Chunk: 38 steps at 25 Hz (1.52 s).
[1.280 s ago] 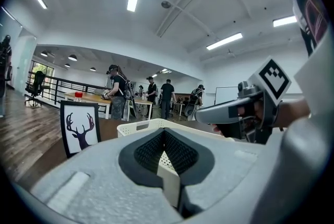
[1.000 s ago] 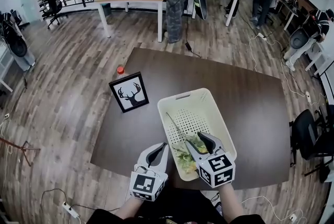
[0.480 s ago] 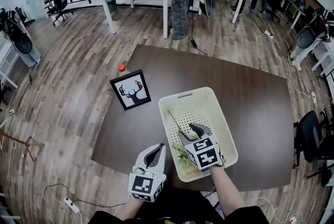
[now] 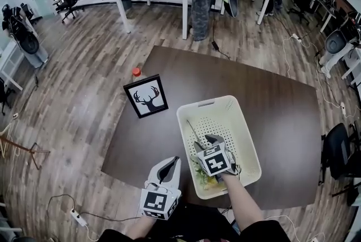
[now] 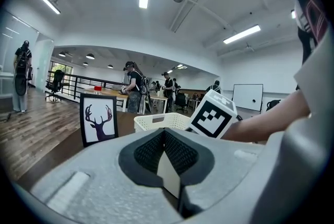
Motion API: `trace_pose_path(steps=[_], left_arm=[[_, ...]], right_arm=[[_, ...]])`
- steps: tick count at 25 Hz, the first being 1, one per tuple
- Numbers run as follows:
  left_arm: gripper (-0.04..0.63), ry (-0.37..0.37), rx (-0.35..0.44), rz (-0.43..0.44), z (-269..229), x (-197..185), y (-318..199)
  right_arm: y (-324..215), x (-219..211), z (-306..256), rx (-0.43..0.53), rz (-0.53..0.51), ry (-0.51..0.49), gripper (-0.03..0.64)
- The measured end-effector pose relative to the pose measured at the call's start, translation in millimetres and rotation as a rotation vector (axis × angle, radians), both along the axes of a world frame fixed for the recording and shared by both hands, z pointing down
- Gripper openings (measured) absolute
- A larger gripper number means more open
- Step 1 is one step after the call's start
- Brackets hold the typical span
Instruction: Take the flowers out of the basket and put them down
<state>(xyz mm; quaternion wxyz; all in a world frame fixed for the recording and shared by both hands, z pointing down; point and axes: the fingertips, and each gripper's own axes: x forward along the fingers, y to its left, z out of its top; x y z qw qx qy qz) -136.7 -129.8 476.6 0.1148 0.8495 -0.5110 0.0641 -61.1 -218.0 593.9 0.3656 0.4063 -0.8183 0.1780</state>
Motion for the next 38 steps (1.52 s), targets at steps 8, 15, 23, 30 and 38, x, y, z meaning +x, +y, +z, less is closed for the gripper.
trace_pose_path(steps=[8,15,23,30,38], left_arm=[[0.002,-0.003,-0.029,-0.037,9,-17,-7],[0.002,-0.009,-0.058,-0.031,19,-18,-11],[0.002,-0.004,-0.072,-0.004,24,-12,-15],[0.002,-0.018,-0.079,0.013,28,-11,-12],[0.002,-0.032,-0.088,0.018,32,-15,-9]], right_arm=[[0,9,31,-0.094,-0.011,0.071,0.187],[1,8,49,-0.162,-0.027,0.088,0.181],[1,8,58,-0.204,-0.008,0.114,0.141],[6,8,74,-0.255,-0.001,0.148,0.152],[9,2,80,-0.257,-0.025,0.174,0.089]])
